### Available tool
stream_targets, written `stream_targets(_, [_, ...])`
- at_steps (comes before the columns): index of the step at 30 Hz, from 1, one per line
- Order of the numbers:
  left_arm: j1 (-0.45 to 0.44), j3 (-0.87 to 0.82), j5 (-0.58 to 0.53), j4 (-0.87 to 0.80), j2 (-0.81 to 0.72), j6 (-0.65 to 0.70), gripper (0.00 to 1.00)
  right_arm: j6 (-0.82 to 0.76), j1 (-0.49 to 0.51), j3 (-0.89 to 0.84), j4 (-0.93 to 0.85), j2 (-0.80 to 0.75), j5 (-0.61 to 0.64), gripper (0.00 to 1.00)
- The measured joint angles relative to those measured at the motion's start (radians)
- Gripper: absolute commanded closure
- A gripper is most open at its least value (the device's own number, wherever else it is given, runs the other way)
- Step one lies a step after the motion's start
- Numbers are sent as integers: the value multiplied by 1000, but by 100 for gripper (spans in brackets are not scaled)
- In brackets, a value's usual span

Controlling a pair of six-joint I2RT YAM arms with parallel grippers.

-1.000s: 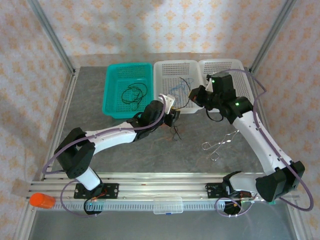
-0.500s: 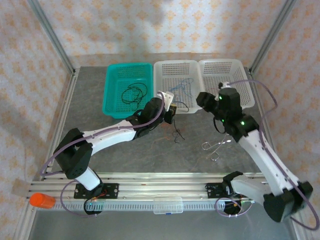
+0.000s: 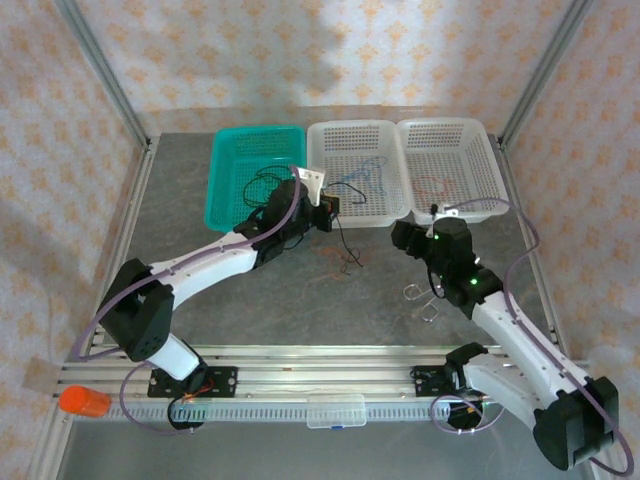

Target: Untangle the cables

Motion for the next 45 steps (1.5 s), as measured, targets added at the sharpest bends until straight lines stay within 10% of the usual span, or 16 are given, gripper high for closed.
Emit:
stream_targets(18, [18, 0, 84, 13, -27, -23, 100, -123, 1, 10, 209, 295, -615, 38])
stream_targets(45, [113, 71, 123, 13, -125, -50, 100, -97, 101, 57, 232, 503, -499, 69])
